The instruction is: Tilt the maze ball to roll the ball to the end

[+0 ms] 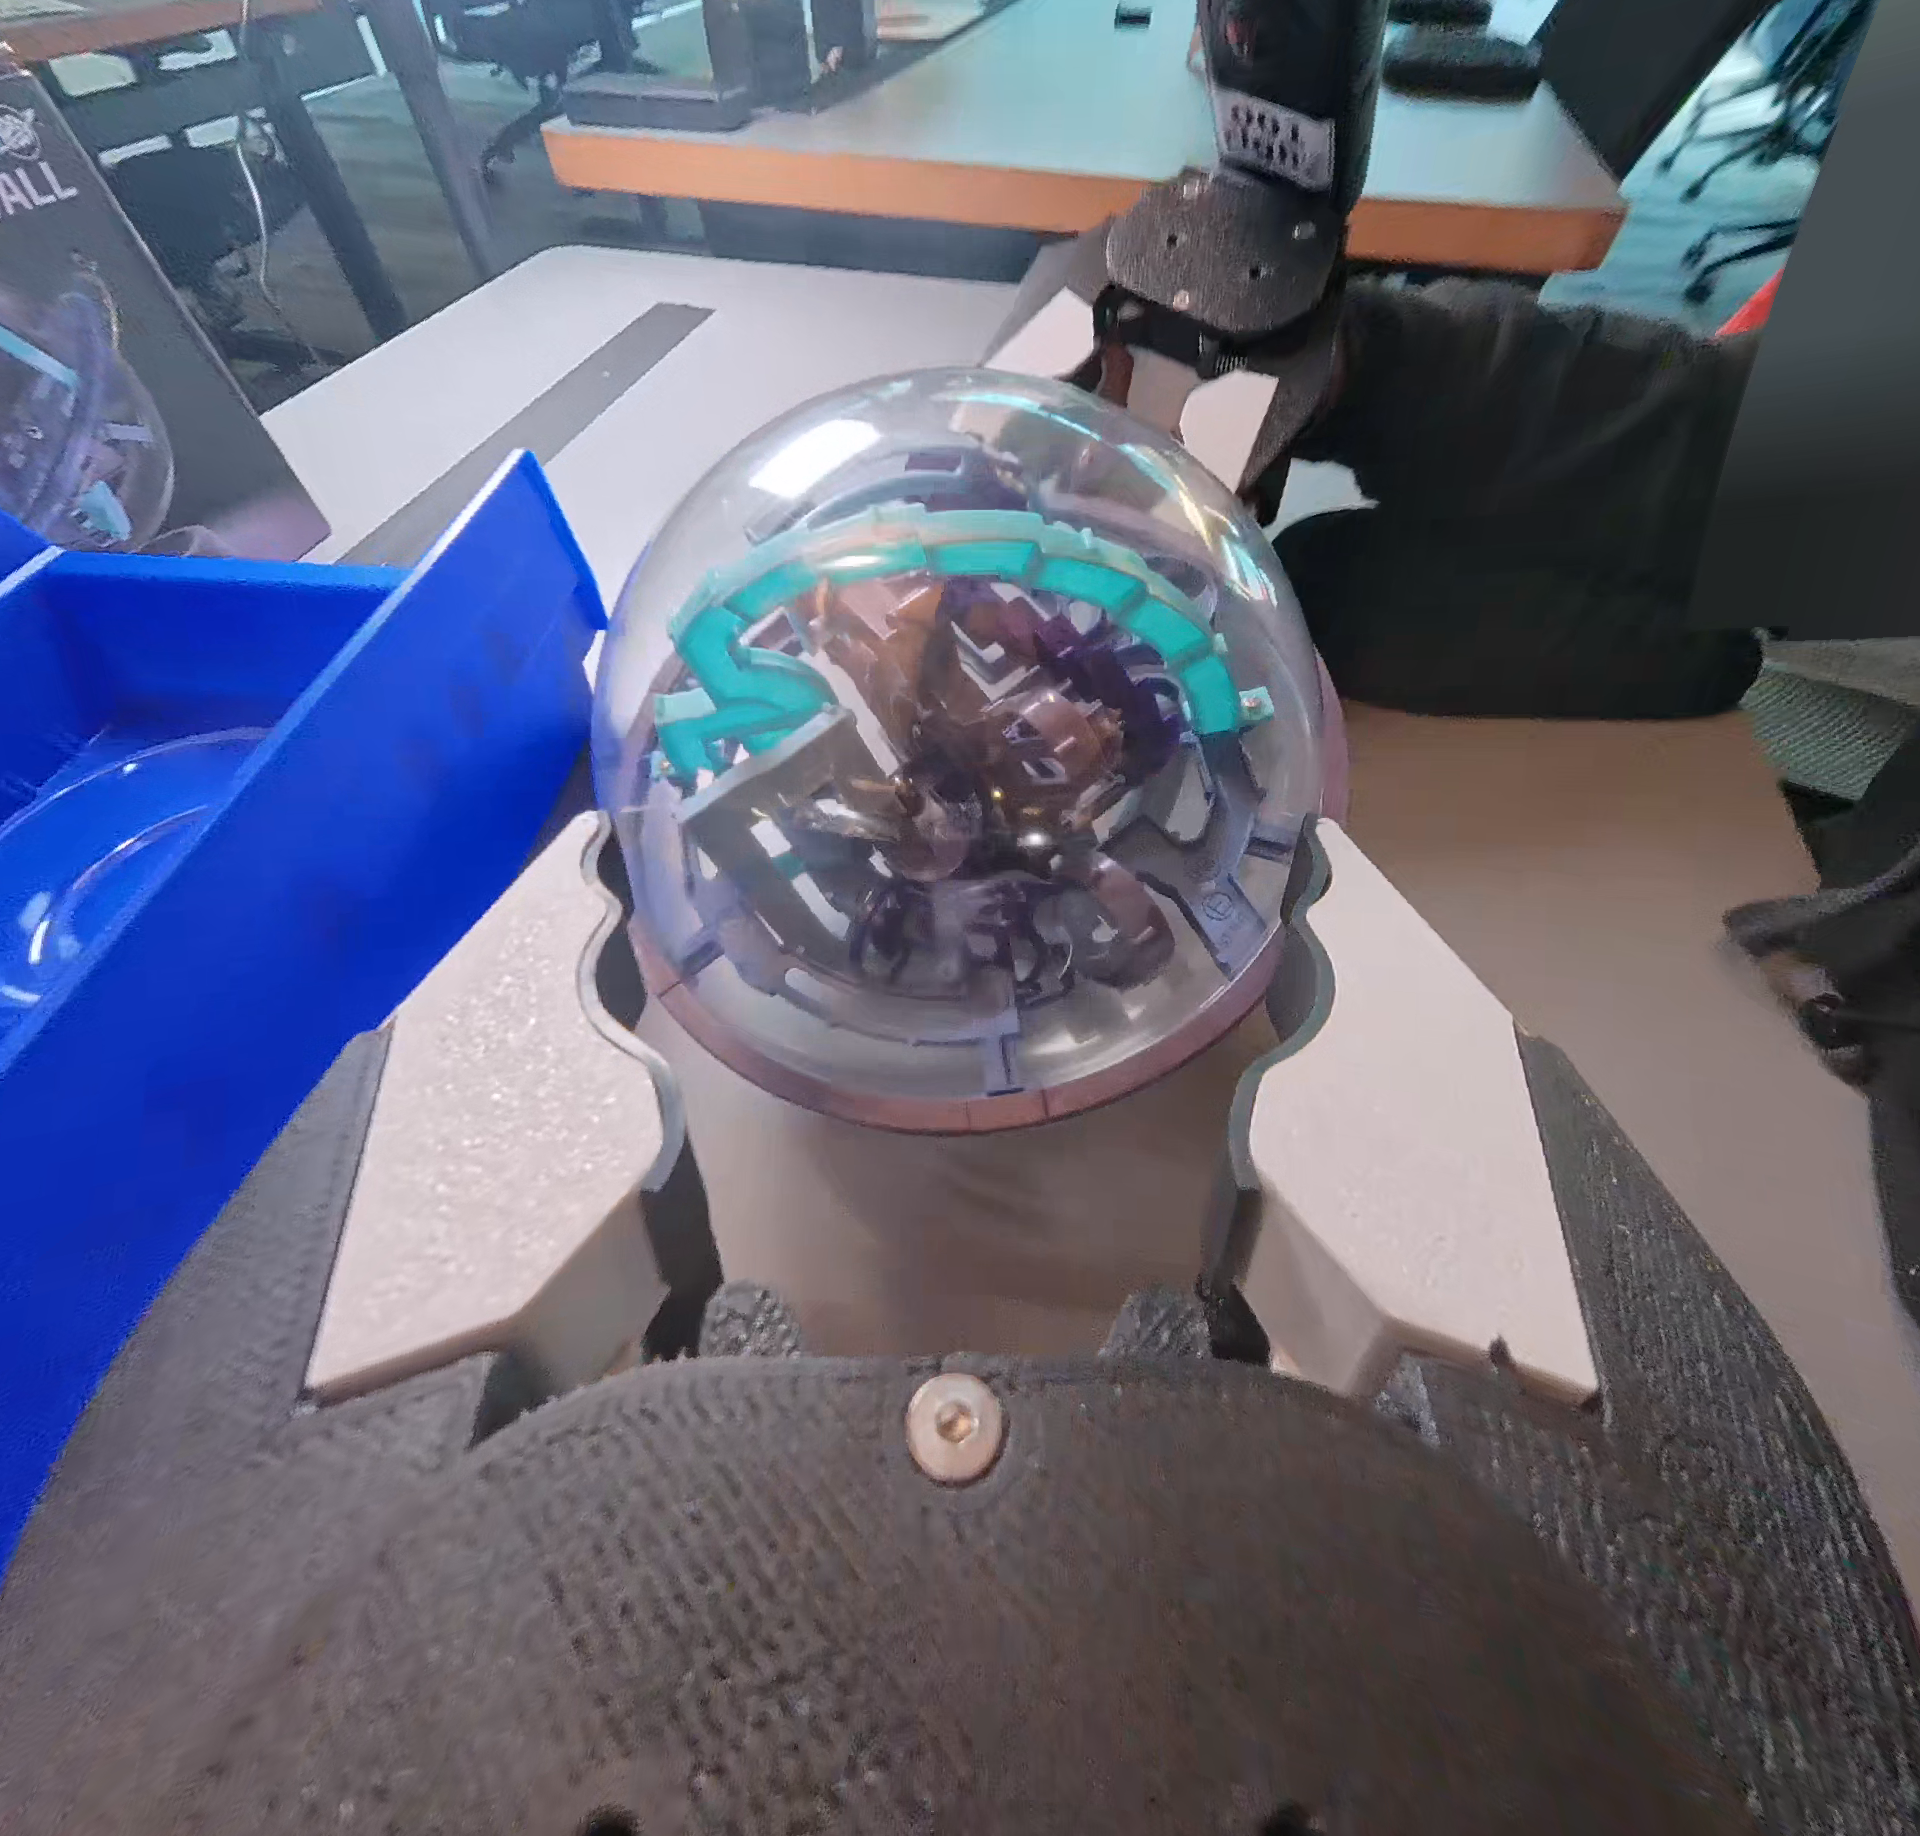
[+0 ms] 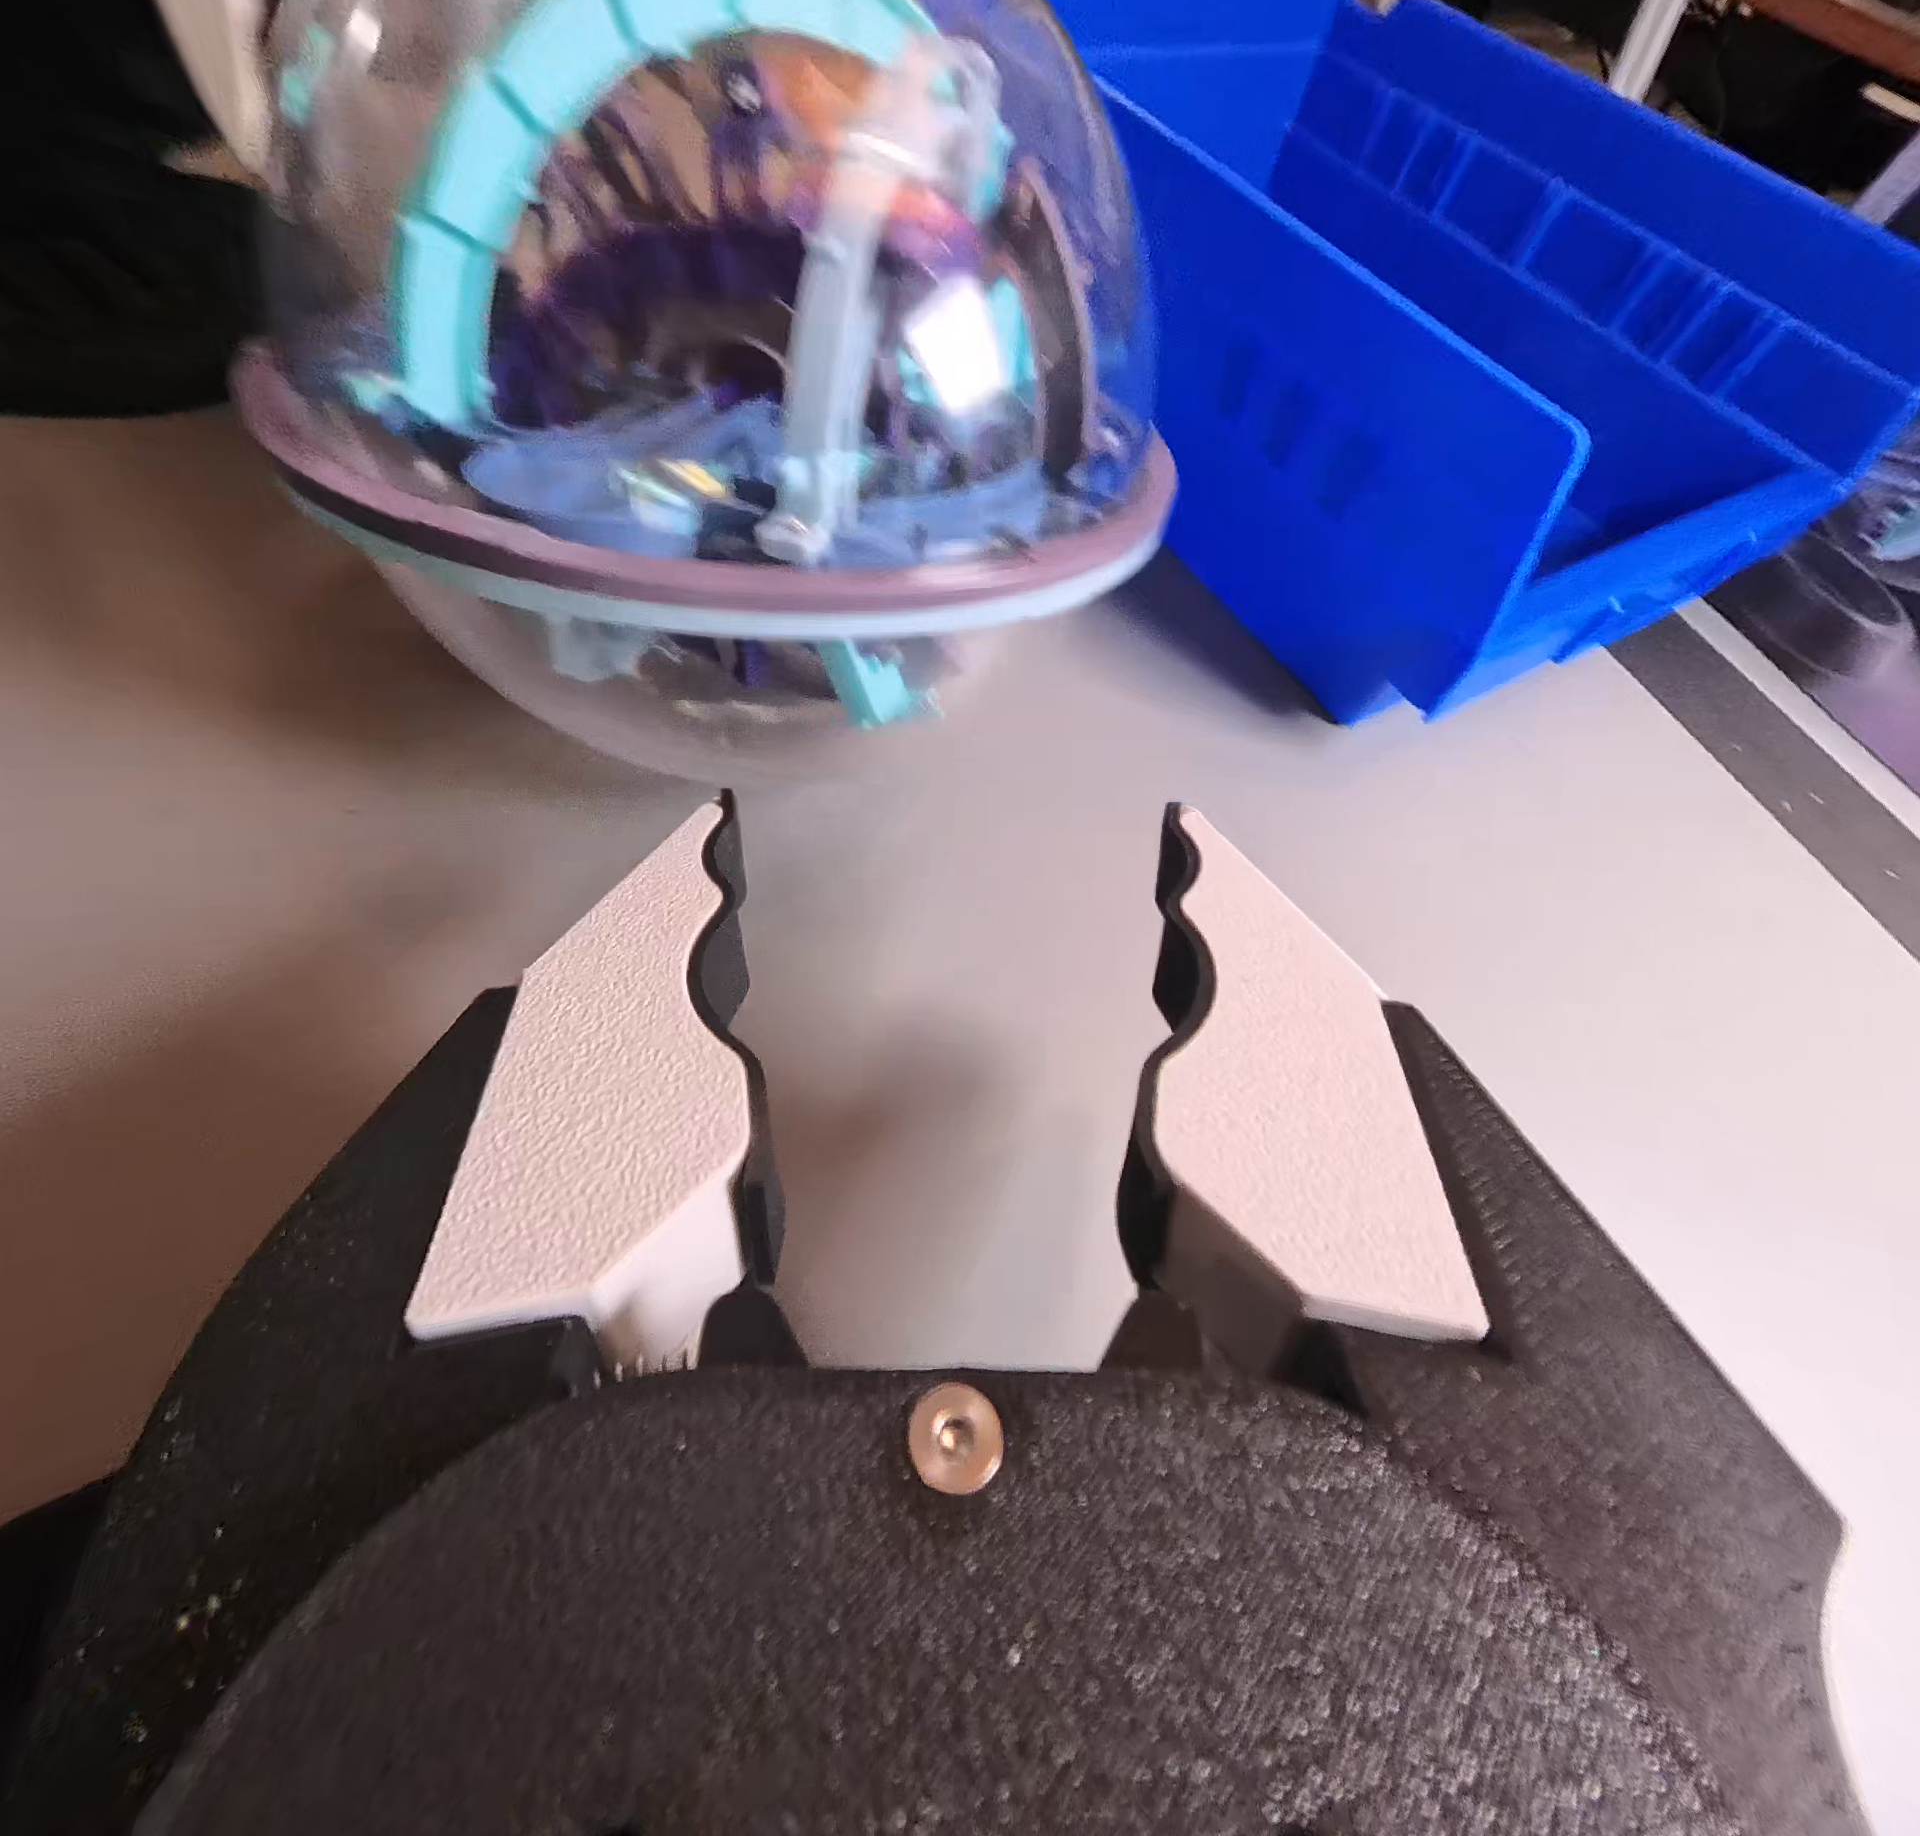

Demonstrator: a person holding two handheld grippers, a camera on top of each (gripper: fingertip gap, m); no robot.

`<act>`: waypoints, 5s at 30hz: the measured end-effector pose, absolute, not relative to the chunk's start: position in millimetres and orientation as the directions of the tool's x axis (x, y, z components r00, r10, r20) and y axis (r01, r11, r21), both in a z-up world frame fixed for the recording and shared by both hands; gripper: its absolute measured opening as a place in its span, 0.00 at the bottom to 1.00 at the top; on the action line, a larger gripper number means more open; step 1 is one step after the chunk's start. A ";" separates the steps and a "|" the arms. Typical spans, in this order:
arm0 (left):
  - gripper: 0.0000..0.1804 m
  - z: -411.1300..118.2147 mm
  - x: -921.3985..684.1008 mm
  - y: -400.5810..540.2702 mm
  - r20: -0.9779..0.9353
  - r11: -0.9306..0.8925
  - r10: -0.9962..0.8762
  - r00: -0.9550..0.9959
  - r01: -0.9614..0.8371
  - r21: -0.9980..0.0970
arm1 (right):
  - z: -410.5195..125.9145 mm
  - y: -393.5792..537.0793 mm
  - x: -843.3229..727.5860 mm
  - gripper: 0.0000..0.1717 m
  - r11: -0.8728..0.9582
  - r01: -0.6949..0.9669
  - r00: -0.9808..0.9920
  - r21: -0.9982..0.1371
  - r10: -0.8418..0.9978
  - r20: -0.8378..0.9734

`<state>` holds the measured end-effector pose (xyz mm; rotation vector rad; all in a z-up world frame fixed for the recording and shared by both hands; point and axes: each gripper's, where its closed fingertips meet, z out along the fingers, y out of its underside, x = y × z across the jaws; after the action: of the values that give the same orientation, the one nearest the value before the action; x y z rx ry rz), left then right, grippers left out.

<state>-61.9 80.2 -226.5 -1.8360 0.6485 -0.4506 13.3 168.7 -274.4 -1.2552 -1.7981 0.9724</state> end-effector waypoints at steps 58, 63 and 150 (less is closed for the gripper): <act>0.69 -238.7 -71.6 129.2 0.476 -0.449 -0.498 0.725 0.255 -0.857 | -245.1 163.5 -17.5 0.69 -0.018 0.284 -0.265 -0.959 0.959 -0.096; 0.66 -251.7 -54.6 115.7 0.554 -0.534 -0.497 0.668 0.268 -0.802 | -232.4 164.6 -6.7 0.69 -0.159 0.260 -0.315 -0.952 0.919 -0.239; 0.66 -217.0 -71.0 139.3 0.411 -0.336 -0.568 0.713 0.255 -0.907 | -224.0 209.3 20.2 0.45 0.010 0.201 -0.177 -0.979 0.984 -0.026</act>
<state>-71.0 139.3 -217.0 -1.7212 0.2512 -0.8549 20.2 209.3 -224.0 -1.2739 -1.4910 1.2448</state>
